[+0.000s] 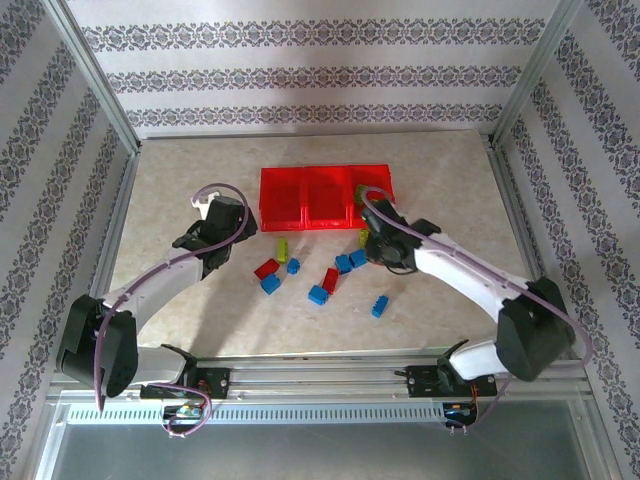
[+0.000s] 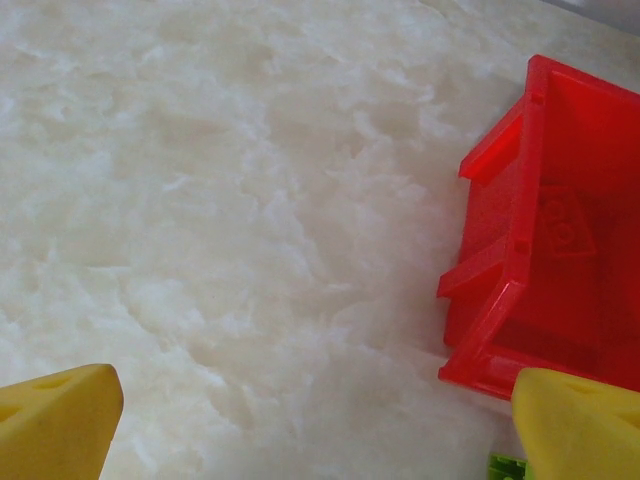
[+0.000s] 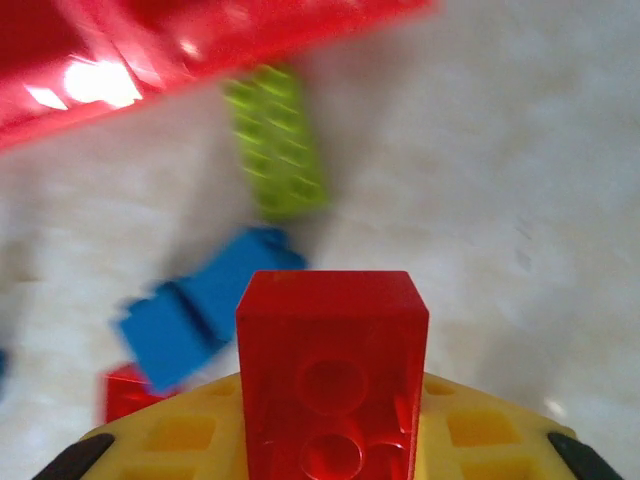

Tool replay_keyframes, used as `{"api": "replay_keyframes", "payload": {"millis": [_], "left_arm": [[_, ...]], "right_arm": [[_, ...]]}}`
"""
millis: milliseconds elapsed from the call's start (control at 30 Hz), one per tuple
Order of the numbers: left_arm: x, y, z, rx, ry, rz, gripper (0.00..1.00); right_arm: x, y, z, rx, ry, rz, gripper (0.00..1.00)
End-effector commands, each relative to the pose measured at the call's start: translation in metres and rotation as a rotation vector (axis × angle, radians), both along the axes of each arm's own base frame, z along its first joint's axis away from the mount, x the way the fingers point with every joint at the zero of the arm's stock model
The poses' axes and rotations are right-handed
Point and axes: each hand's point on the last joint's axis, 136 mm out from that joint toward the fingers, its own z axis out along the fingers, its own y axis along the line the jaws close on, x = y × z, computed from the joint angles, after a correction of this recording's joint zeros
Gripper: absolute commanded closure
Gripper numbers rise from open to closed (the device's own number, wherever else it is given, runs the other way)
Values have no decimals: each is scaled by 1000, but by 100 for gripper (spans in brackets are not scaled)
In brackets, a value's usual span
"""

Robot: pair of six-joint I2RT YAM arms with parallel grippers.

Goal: Sort the legos into containers by color
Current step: Pick up the lego from the bottom-right of the table, then place the lego in the container.

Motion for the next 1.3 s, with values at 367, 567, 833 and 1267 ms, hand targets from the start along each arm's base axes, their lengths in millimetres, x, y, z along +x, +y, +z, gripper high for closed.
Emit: {"api": "replay_keyframes", "payload": {"millis": [367,567,833,1267], "left_arm": [[-19,22,7,-72,-48,66,0],[-28,27,4,-81,-47,75,0],[-32,30,1,-84,-42,76,0],[-34,33,0,-79,-32,78,0]], "right_arm": [[95,166,50,-29,-165,424,70],[126,200,44,-33,-188,484,70],[153,221,17,-78,-193,525,66],[161,232,-7,-86,-169,547,50]]}}
